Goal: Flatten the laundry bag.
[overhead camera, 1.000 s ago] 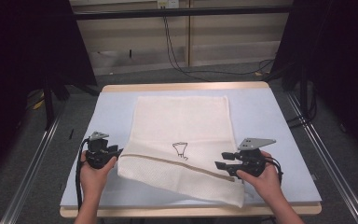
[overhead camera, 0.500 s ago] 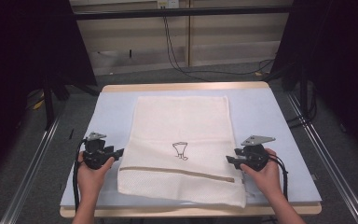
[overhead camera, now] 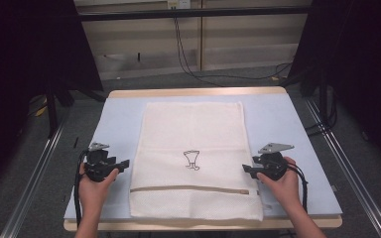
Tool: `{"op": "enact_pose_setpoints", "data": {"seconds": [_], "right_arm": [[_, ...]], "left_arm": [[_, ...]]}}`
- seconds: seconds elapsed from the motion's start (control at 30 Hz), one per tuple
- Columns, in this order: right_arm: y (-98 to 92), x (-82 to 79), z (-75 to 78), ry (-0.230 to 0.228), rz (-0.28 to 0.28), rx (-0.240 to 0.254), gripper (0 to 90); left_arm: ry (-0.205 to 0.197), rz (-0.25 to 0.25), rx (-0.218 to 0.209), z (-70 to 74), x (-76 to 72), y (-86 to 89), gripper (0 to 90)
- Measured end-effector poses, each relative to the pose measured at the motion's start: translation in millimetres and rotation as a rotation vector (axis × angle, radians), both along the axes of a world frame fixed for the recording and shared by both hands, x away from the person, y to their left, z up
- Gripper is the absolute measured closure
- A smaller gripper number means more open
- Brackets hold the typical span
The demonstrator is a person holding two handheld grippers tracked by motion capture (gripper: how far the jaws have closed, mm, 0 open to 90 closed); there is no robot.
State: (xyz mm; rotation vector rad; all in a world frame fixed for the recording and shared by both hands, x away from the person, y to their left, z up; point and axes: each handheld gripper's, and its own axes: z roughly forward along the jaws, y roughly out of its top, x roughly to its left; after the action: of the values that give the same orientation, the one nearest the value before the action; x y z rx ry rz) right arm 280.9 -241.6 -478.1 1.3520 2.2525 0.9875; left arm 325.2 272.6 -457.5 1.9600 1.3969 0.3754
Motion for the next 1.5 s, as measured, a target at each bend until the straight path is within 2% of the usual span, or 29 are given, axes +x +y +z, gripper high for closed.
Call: {"op": "enact_pose_setpoints", "data": {"seconds": [0.1,0.13,0.3,0.37,0.43,0.47,0.5,0.6,0.73,0.8,0.83,0.9,0.97,1.03,1.13,1.2,1.23,1.27,1.3,1.37,1.43,1.5], "right_arm": [[-3.4,0.5,-1.6,-0.001,0.004,-0.001,47.1],[-3.5,-0.3,-2.5,0.012,-0.007,-0.004,47.4],[-2.2,-2.1,-3.4,0.012,0.002,0.006,55.3],[-0.8,-3.2,-3.6,0.005,0.009,0.002,58.2],[-0.3,-4.6,-3.8,0.005,0.007,-0.001,59.0],[-0.9,-4.3,-4.5,-0.006,0.008,0.004,59.9],[-0.7,-5.4,-4.0,0.006,-0.007,0.012,60.4],[-2.1,-6.3,-2.8,0.018,0.006,0.010,60.8],[-1.5,-11.5,-2.4,0.018,0.019,0.003,60.4],[-2.5,-13.0,-2.6,0.017,0.018,0.013,60.4],[-2.4,-14.4,-2.3,0.028,0.009,0.020,60.3],[-2.8,-15.0,-2.7,0.019,0.019,0.015,60.3],[-2.6,-15.4,-2.8,0.014,0.022,0.014,60.7],[-1.5,-16.7,-2.2,0.020,0.012,0.011,62.9],[0.7,-19.3,-0.3,0.048,0.004,0.009,73.4],[2.0,-19.0,0.0,0.053,0.008,0.018,80.0],[2.5,-18.9,0.1,0.054,0.012,0.017,83.3],[2.5,-18.5,0.1,0.061,0.014,0.026,85.2],[1.7,-17.8,-0.2,0.064,0.015,0.037,86.1],[0.3,-17.1,-0.4,0.070,0.010,0.053,87.3],[1.0,-17.2,-0.6,0.063,0.001,0.052,87.8],[2.2,-16.6,1.1,0.050,-0.008,0.049,88.0]], "left_arm": [[-0.007,0.044,-0.004,0.2,-0.4,2.2,30.5],[-0.004,0.054,-0.010,0.4,-0.6,2.2,27.4],[-0.002,0.001,-0.036,3.6,-0.6,-9.9,18.6],[0.020,-0.019,-0.059,3.1,-0.4,-17.2,15.3],[0.049,-0.037,-0.056,0.4,-0.3,-23.6,11.2],[0.053,-0.034,-0.049,-2.1,-0.7,-26.9,10.5],[0.068,-0.049,-0.046,-4.7,-0.8,-29.3,10.5],[0.098,-0.071,-0.031,-9.9,-1.3,-35.2,10.6],[0.103,-0.074,-0.034,-14.6,-5.5,-38.0,12.0],[0.080,-0.063,-0.046,-16.3,-8.3,-39.1,12.1],[0.080,-0.080,-0.036,-15.9,-9.0,-38.2,12.7],[0.073,-0.076,-0.045,-16.5,-11.5,-37.3,14.6],[0.055,-0.074,-0.023,-16.7,-13.4,-36.5,19.5],[0.065,-0.085,0.001,-14.6,-15.4,-37.8,25.3],[0.129,-0.091,-0.034,-10.1,-18.4,-42.3,40.3],[0.133,-0.074,-0.029,-9.9,-19.0,-43.4,42.6],[0.131,-0.067,-0.015,-9.7,-19.2,-42.0,46.4],[0.131,-0.051,-0.024,-9.8,-19.3,-40.6,51.4],[0.128,-0.037,-0.032,-10.3,-19.2,-39.2,55.5],[0.134,-0.034,-0.020,-9.8,-19.2,-36.5,64.2],[0.168,-0.040,-0.012,-7.8,-18.3,-35.7,79.6],[0.173,-0.047,-0.007,-7.5,-17.2,-38.6,82.6]]}}
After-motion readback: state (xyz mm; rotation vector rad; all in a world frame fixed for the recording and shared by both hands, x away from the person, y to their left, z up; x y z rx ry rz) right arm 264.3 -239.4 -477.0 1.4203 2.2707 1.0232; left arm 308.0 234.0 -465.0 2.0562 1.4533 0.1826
